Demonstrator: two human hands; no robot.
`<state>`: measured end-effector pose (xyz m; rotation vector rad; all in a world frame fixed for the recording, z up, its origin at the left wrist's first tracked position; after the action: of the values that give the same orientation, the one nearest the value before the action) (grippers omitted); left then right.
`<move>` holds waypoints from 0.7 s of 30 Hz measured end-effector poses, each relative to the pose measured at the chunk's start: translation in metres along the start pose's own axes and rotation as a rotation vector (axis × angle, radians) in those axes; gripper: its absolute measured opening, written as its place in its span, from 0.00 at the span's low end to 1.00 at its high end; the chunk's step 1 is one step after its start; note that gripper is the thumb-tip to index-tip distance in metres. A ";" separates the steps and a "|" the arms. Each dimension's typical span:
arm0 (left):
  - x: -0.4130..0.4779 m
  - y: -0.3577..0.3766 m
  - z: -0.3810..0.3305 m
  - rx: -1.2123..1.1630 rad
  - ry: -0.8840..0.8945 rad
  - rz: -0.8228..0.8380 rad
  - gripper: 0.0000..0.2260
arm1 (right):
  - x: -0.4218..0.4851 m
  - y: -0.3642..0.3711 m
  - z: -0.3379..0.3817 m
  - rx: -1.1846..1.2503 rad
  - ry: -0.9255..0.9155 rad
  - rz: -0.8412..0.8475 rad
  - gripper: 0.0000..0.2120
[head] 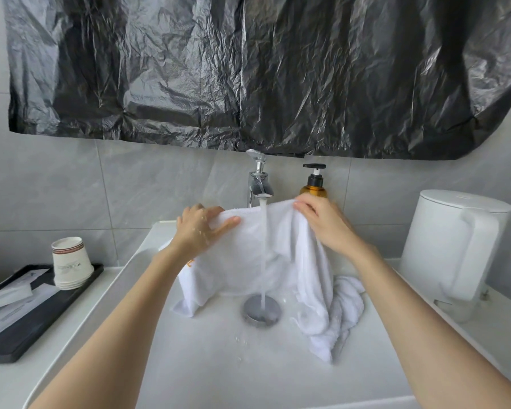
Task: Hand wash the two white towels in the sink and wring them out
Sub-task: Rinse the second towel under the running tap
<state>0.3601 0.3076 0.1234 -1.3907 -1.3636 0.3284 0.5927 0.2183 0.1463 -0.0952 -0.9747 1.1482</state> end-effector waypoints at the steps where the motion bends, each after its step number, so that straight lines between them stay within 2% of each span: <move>1: 0.000 0.001 -0.003 -0.026 0.058 0.015 0.17 | 0.001 -0.001 0.003 0.085 0.034 -0.045 0.10; 3: -0.002 0.005 -0.007 -0.153 0.100 0.037 0.20 | 0.001 0.001 0.008 0.305 0.126 -0.136 0.10; 6: -0.011 0.011 -0.019 -0.521 0.027 0.086 0.15 | -0.001 0.017 0.006 0.571 0.282 -0.216 0.13; 8: -0.016 0.017 -0.029 -0.687 -0.039 0.073 0.13 | -0.005 0.036 0.007 0.557 0.292 -0.206 0.16; 13: -0.021 0.037 -0.052 -0.893 -0.221 0.021 0.10 | -0.020 0.077 0.029 0.328 0.233 -0.253 0.17; 15: -0.022 0.044 -0.056 -0.917 -0.277 0.005 0.14 | -0.020 0.080 0.037 0.309 0.209 -0.322 0.15; 17: -0.022 0.047 -0.058 -0.867 -0.261 -0.010 0.19 | -0.013 0.083 0.035 0.280 0.232 -0.351 0.14; 21: -0.027 0.041 -0.069 -0.685 -0.126 0.022 0.16 | -0.005 0.086 0.008 0.272 0.312 -0.264 0.17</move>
<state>0.4289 0.2629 0.1025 -1.9673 -1.6484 -0.0562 0.5243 0.2505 0.1032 0.0706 -0.5311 0.9763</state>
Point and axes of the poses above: each hand's wrist, its own x-axis towards the middle knuckle, its own y-axis out of the palm, z = x × y, the point moved 4 cm from there along x, towards the middle knuckle, and after that the axes turned 12 degrees about x, right-handed, at the moved point
